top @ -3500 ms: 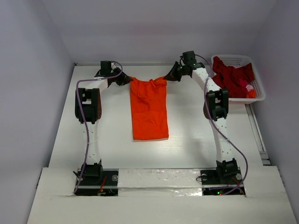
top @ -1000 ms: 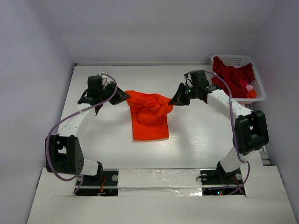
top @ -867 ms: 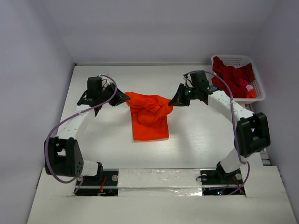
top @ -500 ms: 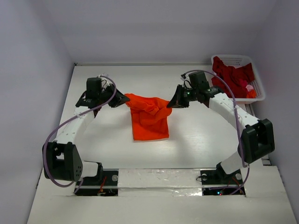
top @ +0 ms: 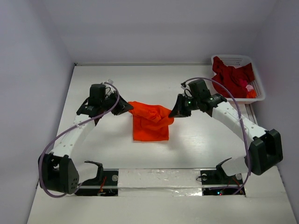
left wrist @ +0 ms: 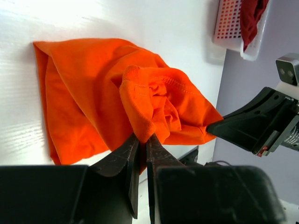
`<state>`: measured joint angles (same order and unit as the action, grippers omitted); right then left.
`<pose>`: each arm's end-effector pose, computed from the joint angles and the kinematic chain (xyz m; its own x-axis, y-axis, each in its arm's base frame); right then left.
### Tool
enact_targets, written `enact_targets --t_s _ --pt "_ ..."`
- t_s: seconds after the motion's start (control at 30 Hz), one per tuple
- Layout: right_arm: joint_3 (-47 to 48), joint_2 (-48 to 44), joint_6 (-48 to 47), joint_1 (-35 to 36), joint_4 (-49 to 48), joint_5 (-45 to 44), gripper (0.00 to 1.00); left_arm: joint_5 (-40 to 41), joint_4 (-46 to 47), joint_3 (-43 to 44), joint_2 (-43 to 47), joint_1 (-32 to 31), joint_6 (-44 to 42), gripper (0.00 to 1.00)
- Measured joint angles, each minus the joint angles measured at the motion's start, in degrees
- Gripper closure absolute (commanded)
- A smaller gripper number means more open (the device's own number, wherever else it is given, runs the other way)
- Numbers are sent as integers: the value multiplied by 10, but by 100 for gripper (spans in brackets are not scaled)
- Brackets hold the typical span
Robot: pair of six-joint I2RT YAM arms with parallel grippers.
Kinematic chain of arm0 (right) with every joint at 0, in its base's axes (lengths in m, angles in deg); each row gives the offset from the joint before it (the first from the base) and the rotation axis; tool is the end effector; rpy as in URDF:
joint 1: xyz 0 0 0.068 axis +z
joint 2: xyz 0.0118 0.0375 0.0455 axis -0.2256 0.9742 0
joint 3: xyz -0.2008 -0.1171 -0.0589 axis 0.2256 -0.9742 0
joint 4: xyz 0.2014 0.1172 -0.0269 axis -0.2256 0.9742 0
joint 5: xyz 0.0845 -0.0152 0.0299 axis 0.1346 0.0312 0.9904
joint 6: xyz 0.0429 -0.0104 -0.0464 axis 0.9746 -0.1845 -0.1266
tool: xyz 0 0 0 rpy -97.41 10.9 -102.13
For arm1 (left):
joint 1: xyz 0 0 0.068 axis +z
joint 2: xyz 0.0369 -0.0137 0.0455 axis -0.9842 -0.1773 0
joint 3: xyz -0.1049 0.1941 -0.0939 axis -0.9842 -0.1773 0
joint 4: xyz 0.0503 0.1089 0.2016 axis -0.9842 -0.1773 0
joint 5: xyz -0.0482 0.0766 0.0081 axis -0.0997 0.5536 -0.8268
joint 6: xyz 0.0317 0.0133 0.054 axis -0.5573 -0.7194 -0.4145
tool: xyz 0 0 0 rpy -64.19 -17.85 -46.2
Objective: Fold and stack the t-shirts
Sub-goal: Fold the tshirt
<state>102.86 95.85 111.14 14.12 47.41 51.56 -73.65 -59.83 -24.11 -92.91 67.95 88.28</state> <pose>0.2443 0.1515 0.2529 -0.9359 0.0936 -0.3395 -0.1711 0.7219 0.6706 0.2501 -0.0786 0.2635 -0.7841 -0.4284 -0.4490 0.1052 0.6212 -0.7765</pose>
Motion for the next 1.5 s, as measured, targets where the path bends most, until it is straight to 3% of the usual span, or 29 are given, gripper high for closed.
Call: enact_targets --t_s 0.6,0.83,0.93,0.97,1.07,1.27,1.5 --pt "-122 -43 -10 30 12 -31 100 59 -72 -151 114 -20 -1 83" --pt "-133 -50 -11 33 13 -40 100 76 -95 -204 127 -20 -16 65" --pt "-141 -45 -15 36 19 -42 78 80 -97 -228 131 -20 -19 52" --pt "-141 -41 -17 37 21 -43 63 81 -98 -233 131 -20 -19 44" --pt "-141 -26 -27 40 30 -47 50 87 -101 -235 131 -20 -19 44" --pt "-126 -34 -30 43 78 -83 40 103 -130 -188 148 -20 -14 47" --pt "-22 -30 -45 45 97 -111 40 104 -68 -138 107 -20 -10 50"
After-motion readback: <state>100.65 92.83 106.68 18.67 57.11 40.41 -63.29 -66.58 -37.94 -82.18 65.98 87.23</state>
